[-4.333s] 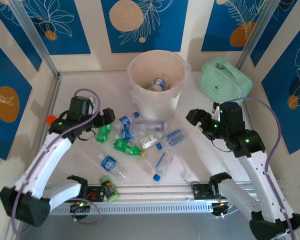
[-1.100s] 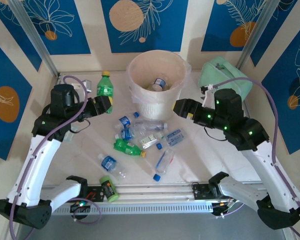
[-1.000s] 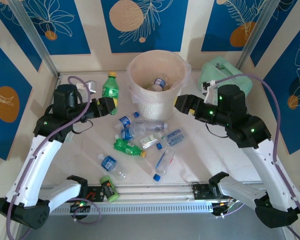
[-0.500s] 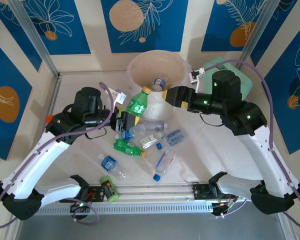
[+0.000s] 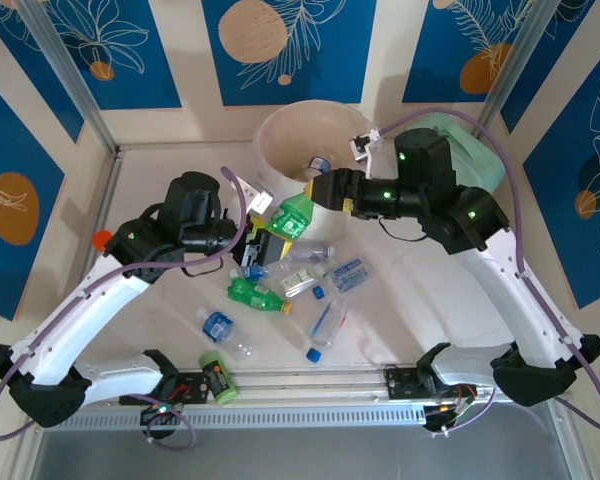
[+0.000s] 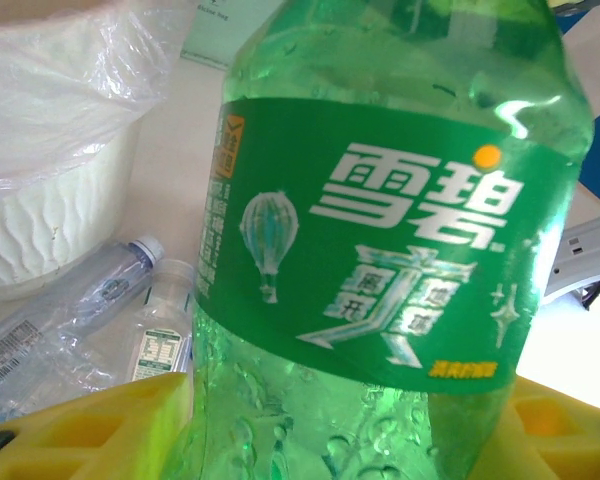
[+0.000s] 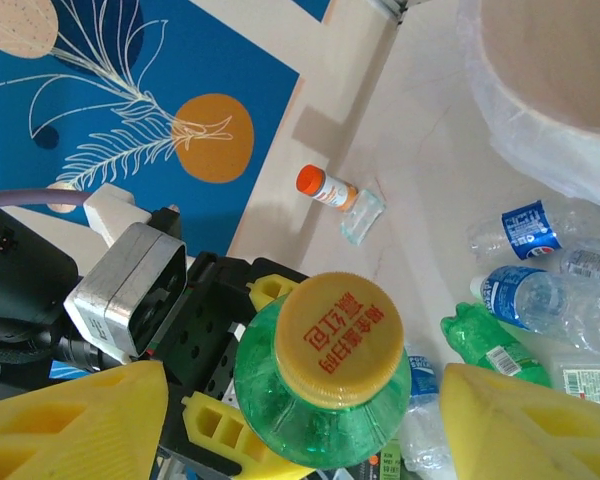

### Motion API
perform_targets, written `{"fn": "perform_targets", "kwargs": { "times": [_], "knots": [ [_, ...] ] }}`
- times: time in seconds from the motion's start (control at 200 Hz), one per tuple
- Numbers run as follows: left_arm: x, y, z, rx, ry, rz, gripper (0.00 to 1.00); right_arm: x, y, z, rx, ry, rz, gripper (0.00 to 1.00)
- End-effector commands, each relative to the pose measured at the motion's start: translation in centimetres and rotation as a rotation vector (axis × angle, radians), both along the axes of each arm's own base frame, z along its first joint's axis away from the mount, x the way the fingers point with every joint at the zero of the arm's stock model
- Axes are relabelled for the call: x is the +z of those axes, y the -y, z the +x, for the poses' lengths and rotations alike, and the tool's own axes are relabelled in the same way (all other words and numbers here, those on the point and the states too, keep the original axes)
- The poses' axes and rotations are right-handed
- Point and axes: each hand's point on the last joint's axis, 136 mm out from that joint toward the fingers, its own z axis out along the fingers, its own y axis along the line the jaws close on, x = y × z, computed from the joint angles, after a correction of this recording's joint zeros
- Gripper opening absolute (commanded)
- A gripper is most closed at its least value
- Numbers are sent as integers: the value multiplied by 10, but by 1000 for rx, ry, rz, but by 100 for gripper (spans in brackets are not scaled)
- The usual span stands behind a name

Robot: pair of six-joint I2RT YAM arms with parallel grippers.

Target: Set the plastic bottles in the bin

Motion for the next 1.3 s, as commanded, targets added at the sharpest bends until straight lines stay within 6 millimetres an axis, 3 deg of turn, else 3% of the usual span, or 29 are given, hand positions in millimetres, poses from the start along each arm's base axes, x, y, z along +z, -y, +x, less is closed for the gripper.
{"fn": "perform_targets", "kwargs": {
  "times": [0.0,0.67,0.95,1.005,1.05,1.085,1.226,1.251,1.291],
  "knots": [
    [14,0,-8,-33,49,-16,37,7,-4,-3,16,19,1,68],
    [5,-2,-9,-34,48,-2,33,-10,-9,-1,11,6,-31,43],
    [-5,-1,-5,-26,41,13,33,-9,-9,-2,12,16,-27,27],
    [-6,-2,-3,-13,45,20,43,-9,-9,-2,11,20,-27,24],
    [-9,-3,2,9,54,29,63,-7,-8,-2,9,24,-25,22],
    [-9,-5,5,25,63,35,72,-7,-8,-2,6,26,-25,21],
    [2,-15,18,125,115,32,90,-3,-6,2,-18,37,-25,19],
    [6,-20,24,173,125,29,99,-2,-5,4,-26,39,-25,19],
    [15,-29,30,244,150,16,100,1,-2,6,-40,44,-24,19]
  ]
}}
